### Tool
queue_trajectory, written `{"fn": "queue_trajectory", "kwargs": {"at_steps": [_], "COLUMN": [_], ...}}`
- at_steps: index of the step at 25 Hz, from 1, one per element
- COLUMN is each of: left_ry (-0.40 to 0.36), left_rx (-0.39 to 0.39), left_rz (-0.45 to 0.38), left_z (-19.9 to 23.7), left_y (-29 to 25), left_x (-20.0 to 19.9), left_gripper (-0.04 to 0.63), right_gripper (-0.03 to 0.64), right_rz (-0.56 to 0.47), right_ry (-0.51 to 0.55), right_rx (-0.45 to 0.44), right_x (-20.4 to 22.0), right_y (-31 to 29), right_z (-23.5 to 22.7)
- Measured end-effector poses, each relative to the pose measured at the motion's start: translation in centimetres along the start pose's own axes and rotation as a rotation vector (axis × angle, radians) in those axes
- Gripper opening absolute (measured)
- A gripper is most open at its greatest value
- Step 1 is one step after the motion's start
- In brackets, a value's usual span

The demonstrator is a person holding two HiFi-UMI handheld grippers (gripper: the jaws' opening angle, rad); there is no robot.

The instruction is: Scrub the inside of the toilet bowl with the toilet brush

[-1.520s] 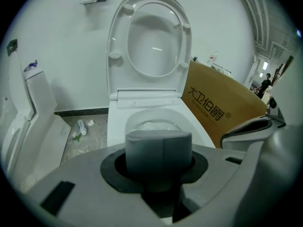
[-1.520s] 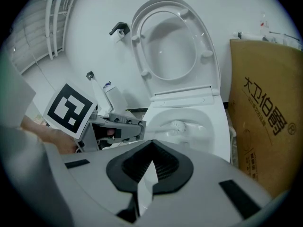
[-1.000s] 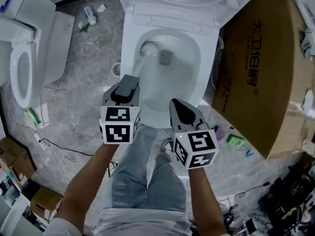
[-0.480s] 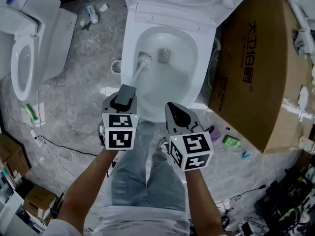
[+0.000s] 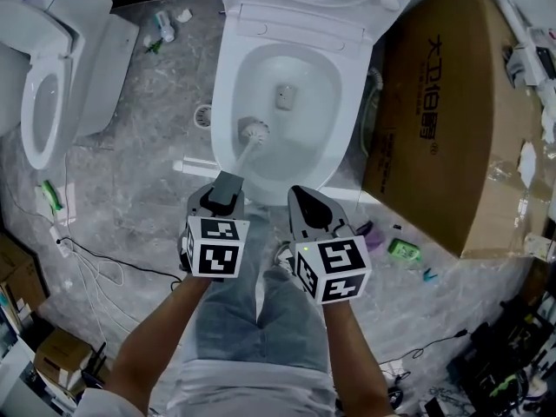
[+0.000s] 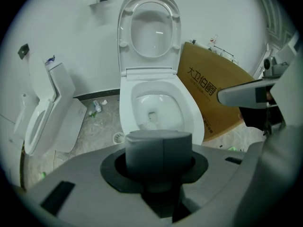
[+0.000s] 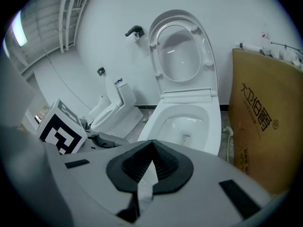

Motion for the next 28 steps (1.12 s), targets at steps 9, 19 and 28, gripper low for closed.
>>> {"fn": "queue_trajectory", "kwargs": {"at_steps": [9, 19, 28], "left_ry": [-0.019, -0.083, -0.078], "left_rx": [0.039, 0.126, 0.182], "left_rz": [0.020, 0.001, -0.030], "left_z": [-2.4, -6.3, -7.8], "left_y": [2.0, 2.8, 1.7], "left_x": [2.7, 2.2, -0.2], "left_gripper": [0.158, 0.158, 0.158], "right_gripper": [-0.002, -0.002, -0.002], "right_rz": [-0.005, -0.027, -0.056], "right_ry": [-0.007, -0.030, -0.076], "right_rx": [0.000, 0.015, 0.060], "right_x": [2.0, 2.6, 2.4], "right_y": [2.1, 3.3, 4.0], "right_z": [1.6, 1.2, -0.5]}}
Point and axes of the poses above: the fingertips, and each gripper's own axes: y backward along the fingers, z to its left, x out of its underside, the point moved 6 cm from there along y, backward along the fingers, and after that the axes turned 14 degrees about -x, right-handed, at the moved point
